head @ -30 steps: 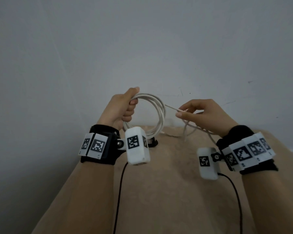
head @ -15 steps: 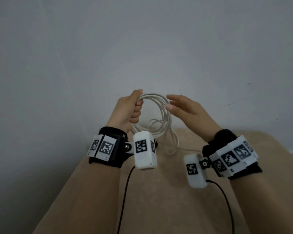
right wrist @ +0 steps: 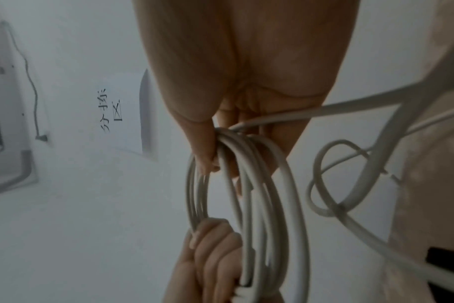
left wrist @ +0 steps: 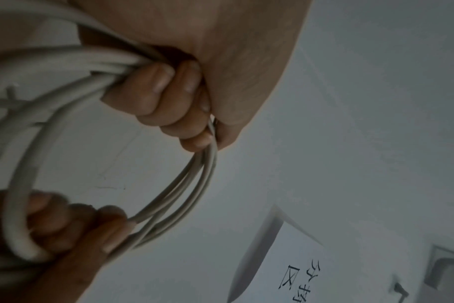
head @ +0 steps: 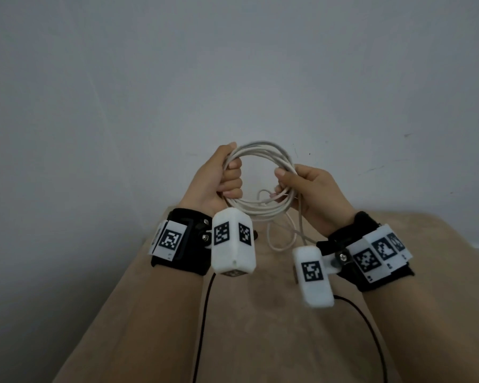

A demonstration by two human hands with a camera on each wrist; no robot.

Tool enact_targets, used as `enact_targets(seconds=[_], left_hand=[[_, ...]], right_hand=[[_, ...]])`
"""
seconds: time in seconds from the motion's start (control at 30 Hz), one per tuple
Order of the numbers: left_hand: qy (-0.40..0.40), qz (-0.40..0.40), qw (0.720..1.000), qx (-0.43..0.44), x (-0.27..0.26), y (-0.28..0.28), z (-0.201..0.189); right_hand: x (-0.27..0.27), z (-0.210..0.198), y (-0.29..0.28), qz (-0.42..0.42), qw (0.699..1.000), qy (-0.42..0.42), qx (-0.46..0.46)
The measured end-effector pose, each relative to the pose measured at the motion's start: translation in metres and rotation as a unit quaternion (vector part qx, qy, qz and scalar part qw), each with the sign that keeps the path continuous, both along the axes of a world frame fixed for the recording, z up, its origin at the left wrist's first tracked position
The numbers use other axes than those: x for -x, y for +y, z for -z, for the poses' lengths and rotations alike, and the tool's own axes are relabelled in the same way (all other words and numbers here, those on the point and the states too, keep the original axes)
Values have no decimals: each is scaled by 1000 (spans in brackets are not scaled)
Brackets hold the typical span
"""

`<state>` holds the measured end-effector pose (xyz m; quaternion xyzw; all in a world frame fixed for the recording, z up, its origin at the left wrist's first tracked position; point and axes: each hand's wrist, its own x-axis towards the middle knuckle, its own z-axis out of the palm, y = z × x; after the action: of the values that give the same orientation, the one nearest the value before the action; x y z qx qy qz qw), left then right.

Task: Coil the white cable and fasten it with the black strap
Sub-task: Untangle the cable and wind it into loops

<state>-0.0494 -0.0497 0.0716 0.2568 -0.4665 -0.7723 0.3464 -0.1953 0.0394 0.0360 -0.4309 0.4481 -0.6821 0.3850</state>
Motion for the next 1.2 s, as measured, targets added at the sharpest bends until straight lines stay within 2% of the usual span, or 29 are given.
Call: enact_targets(seconds=[0.13, 0.33, 0.57, 0.7, 0.87, 1.07, 1.2], left_hand=[[28, 40, 999, -24, -3, -5, 2], [68, 135, 988, -4, -4, -7, 6], [93, 178, 980, -20, 0, -4, 13], [66, 205, 976, -8, -4, -3, 15], [13, 235, 972, 25, -7, -3, 13], [112, 222, 969, -16, 3, -6, 18], [152, 204, 967, -18, 5, -6, 18]], right_hand=[[-1, -6, 1, -74, 987, -133, 40], [9, -10, 4, -177, 954, -233, 69], [11, -5, 5, -157, 938, -295, 91], [9, -6, 4, -114, 957, -250, 93], [10, -6, 7, -64, 990, -110, 55], [12, -7, 10, -80, 995, -53, 42], [12, -7, 10, -92, 993, -64, 34]])
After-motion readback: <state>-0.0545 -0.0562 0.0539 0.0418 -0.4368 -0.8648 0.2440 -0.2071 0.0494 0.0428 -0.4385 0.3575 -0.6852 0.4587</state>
